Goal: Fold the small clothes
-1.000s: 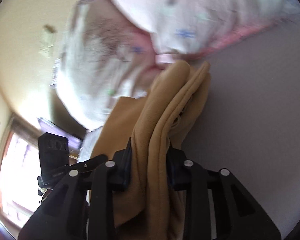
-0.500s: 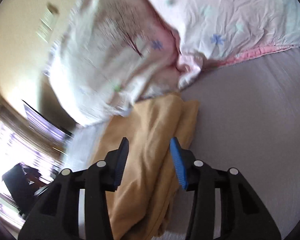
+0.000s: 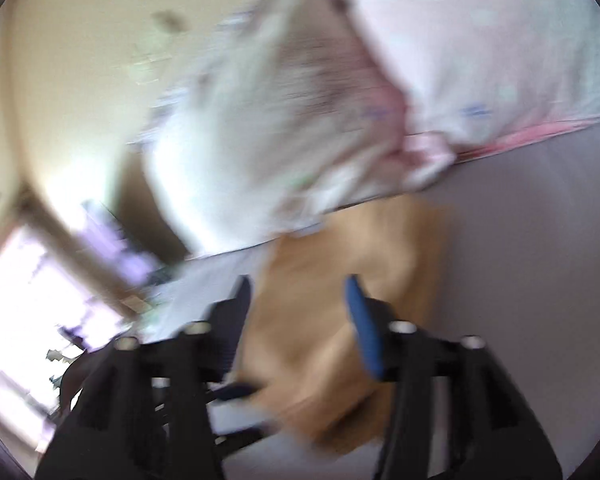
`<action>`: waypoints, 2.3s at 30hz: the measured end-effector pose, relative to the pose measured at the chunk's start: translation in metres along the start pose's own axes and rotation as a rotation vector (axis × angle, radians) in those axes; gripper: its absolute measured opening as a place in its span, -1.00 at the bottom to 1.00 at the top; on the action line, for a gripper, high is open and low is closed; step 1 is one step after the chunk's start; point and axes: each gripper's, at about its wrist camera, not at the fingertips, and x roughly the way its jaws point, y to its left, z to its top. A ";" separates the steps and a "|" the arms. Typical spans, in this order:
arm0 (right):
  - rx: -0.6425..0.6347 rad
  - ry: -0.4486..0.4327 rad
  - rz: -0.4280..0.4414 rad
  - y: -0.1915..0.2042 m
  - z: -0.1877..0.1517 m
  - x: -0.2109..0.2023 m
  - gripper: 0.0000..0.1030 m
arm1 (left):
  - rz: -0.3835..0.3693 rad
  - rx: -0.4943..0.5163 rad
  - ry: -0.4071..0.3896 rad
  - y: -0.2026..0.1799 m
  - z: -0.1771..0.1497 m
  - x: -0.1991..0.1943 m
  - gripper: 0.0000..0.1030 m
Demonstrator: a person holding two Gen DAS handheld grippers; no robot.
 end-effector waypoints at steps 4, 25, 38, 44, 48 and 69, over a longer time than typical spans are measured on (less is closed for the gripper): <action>0.026 0.148 -0.171 -0.013 -0.033 0.031 0.17 | -0.018 -0.012 -0.016 -0.002 -0.003 -0.007 0.30; -0.172 0.177 -0.665 0.007 -0.113 0.017 0.96 | 0.377 -0.149 0.054 0.013 -0.045 -0.024 0.97; -0.186 0.214 -0.741 0.004 -0.122 0.029 0.97 | 0.443 -0.101 0.069 0.003 -0.050 -0.013 0.97; -0.187 0.215 -0.741 0.004 -0.122 0.029 0.97 | 0.455 -0.117 0.069 0.002 -0.049 -0.013 0.97; -0.188 0.215 -0.740 0.004 -0.122 0.028 0.97 | 0.456 -0.117 0.074 0.002 -0.048 -0.013 0.97; -0.189 0.215 -0.738 0.004 -0.122 0.028 0.97 | 0.456 -0.116 0.074 0.002 -0.048 -0.014 0.97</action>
